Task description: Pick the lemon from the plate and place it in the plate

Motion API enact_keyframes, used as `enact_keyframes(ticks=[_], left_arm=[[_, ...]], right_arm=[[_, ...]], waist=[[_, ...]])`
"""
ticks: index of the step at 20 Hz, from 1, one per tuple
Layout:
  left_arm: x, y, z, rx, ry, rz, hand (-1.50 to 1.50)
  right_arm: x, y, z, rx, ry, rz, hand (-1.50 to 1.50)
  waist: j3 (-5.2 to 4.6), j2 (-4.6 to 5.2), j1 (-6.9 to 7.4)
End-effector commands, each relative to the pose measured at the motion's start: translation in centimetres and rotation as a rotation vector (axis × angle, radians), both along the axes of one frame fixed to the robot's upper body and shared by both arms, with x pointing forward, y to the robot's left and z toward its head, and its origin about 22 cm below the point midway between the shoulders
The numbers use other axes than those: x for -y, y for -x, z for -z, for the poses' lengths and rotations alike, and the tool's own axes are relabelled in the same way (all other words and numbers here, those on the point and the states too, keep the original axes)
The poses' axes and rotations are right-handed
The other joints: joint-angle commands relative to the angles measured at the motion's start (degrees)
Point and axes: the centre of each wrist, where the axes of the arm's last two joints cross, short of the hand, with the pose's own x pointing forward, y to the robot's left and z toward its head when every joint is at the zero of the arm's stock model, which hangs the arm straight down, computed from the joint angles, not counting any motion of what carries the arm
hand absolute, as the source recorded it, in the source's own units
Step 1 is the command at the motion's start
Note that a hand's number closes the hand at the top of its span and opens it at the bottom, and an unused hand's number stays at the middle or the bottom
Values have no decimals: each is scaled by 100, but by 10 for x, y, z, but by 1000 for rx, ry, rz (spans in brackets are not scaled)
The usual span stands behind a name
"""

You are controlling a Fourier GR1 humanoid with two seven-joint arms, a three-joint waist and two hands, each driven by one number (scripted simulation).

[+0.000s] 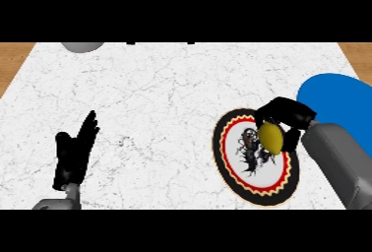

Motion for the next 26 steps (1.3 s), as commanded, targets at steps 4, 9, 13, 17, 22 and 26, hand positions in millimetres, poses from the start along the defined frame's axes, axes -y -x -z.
enact_keyframes(ticks=[4, 9, 13, 17, 22, 26], left_arm=[[2, 7, 8, -8, 3, -23, 0], [-4, -2, 0, -3, 10, 9, 0], [-13, 8, 2, -23, -14, -35, 0], [-7, 1, 4, -23, 2, -28, 0], [-14, 2, -7, 8, 11, 6, 0], [20, 4, -1, -3, 2, 4, 0]], right_arm=[[14, -8, -2, 112, -66, 743, 150], [5, -11, -33, 377, -65, 878, 150], [0, -2, -74, 552, -194, 943, 150], [8, 9, -116, 705, -198, 1066, 150], [29, 46, -114, 697, -164, 1215, 150], [67, 45, -125, 677, -159, 1301, 150]], waist=[[-8, -36, -88], [-5, -29, -66], [-9, -100, -210], [-12, -72, -216], [-1, -6, -12], [3, 10, 45]])
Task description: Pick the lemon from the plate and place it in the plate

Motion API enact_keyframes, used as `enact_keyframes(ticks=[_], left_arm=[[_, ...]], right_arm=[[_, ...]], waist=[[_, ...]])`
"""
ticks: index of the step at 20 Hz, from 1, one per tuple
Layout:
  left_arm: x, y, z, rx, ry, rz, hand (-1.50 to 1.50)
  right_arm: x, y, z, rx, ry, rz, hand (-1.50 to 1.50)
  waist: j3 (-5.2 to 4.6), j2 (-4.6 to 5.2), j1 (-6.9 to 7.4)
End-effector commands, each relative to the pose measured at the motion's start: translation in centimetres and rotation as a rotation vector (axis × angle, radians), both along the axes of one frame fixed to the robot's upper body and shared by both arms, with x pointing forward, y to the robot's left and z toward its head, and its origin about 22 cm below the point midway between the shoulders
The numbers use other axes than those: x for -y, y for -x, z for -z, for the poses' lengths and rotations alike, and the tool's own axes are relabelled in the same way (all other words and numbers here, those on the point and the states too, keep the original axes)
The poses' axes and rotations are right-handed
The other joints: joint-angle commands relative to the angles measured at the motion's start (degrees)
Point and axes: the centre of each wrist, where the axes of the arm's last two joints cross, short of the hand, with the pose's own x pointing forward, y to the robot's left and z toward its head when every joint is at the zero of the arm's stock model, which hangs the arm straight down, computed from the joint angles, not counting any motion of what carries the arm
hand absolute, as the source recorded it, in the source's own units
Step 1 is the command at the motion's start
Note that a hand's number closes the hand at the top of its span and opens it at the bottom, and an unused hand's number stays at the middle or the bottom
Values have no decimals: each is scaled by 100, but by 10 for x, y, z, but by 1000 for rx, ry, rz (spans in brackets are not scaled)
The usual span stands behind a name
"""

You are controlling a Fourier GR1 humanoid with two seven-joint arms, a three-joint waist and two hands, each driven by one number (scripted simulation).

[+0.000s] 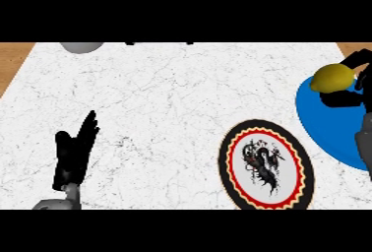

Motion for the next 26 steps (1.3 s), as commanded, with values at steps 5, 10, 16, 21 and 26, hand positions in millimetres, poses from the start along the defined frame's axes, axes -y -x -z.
enact_keyframes(ticks=[5, 10, 16, 21, 26], left_arm=[[-6, -4, 18, -3, 15, 22, 0], [9, 4, 5, 13, 14, 31, 0], [20, -8, 0, 15, -3, 8, 0], [19, -6, -6, 6, 7, 49, 0], [-20, -10, -6, 21, -4, 24, 0]], right_arm=[[55, -4, 15, -50, -34, 115, 150], [87, -9, 38, -108, -6, 124, 150], [122, 2, 61, -312, -114, 118, 150], [141, 3, 73, -496, -209, 62, 150], [166, 12, 65, -517, -263, -48, -150]], waist=[[4, 43, 106], [8, 47, 147], [11, 58, 147], [16, 76, 230], [11, 57, 155]])
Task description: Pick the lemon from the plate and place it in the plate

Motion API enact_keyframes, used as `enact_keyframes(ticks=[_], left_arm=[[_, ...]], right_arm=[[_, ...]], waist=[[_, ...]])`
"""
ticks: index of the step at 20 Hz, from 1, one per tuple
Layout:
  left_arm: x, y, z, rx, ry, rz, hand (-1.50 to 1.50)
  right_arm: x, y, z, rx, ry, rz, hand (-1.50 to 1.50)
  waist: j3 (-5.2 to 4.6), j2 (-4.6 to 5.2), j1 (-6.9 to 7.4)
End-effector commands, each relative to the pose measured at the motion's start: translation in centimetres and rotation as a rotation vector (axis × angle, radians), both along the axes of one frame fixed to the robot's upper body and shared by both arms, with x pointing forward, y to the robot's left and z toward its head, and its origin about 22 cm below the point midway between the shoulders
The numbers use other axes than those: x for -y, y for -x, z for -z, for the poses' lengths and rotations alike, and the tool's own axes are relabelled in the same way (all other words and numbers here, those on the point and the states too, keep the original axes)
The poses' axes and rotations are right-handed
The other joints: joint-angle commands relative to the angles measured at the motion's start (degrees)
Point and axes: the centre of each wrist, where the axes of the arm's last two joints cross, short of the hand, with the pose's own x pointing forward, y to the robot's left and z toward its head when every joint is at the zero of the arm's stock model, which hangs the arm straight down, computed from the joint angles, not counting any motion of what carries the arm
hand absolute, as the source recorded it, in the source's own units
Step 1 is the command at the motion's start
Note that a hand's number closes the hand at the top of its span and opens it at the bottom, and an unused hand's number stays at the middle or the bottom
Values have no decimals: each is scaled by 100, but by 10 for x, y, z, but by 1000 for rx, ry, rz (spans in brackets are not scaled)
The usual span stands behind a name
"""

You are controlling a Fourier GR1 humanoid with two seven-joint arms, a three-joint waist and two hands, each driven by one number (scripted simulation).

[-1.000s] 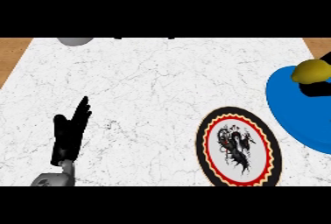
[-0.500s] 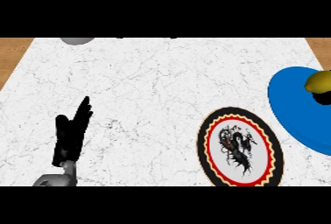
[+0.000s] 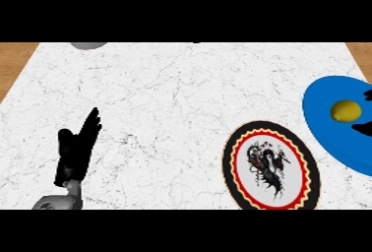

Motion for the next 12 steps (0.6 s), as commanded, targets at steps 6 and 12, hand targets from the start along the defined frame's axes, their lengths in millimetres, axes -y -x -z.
enact_keyframes(ticks=[6, 12], left_arm=[[2, 4, -7, -4, 19, -11, 0], [2, 10, 8, -16, 6, -32, 0]], right_arm=[[8, 6, 9, 292, -213, -153, -150], [37, 18, -14, 637, -524, -80, -150]], waist=[[5, -30, -69], [-4, -59, -202]])
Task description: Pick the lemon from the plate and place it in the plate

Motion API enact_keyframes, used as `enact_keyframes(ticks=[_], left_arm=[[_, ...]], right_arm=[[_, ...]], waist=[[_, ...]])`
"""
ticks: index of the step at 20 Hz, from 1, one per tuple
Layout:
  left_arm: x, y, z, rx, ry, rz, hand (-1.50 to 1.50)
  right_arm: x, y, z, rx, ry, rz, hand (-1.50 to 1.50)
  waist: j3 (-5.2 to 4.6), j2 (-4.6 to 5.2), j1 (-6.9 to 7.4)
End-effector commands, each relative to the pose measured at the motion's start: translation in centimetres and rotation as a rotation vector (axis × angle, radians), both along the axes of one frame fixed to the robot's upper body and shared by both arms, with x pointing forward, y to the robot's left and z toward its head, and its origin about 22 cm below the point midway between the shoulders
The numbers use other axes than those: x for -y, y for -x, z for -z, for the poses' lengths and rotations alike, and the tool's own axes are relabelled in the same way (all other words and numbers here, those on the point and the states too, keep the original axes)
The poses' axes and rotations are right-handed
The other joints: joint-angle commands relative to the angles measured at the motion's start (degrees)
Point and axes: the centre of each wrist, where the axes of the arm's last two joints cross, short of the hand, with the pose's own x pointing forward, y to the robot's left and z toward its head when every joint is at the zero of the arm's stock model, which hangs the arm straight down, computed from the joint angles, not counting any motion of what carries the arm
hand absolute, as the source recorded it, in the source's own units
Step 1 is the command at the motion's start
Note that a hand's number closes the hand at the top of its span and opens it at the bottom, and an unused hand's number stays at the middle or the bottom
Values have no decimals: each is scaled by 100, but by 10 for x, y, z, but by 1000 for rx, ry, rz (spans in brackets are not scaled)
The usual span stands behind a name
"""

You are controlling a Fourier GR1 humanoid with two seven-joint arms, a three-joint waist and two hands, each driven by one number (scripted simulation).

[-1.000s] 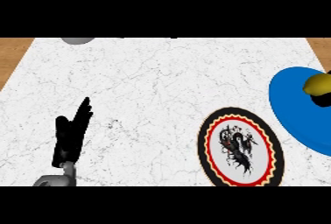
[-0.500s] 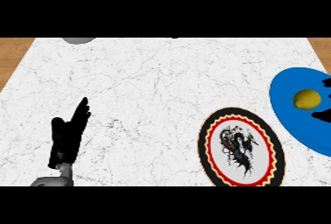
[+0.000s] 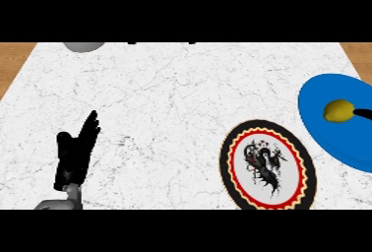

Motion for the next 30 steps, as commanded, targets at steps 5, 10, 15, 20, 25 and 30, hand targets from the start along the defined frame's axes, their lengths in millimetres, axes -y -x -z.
enact_keyframes(ticks=[5, 10, 15, 20, 25, 30], left_arm=[[6, -6, -3, 5, 15, 17, 0], [11, -20, 1, 7, -2, 21, 0], [-11, -19, -12, 12, -1, 15, 0], [15, -11, 1, 1, 1, 23, 0], [9, -13, 3, 0, 0, 15, 0], [1, -2, 7, 16, -2, 24, 0]], right_arm=[[49, 48, 6, 167, -242, -4, -150], [40, 57, 39, 170, -277, -49, -150], [43, 54, 31, 205, -258, -73, -150], [25, 41, 45, 188, -242, -41, -150], [31, 57, 58, 149, -207, 11, -150], [43, 70, 58, 154, -169, 33, -150]], waist=[[-7, 18, 40], [-5, 32, 70], [-6, 23, 88], [-6, 28, 101], [-4, 35, 100], [-2, 36, 111]])
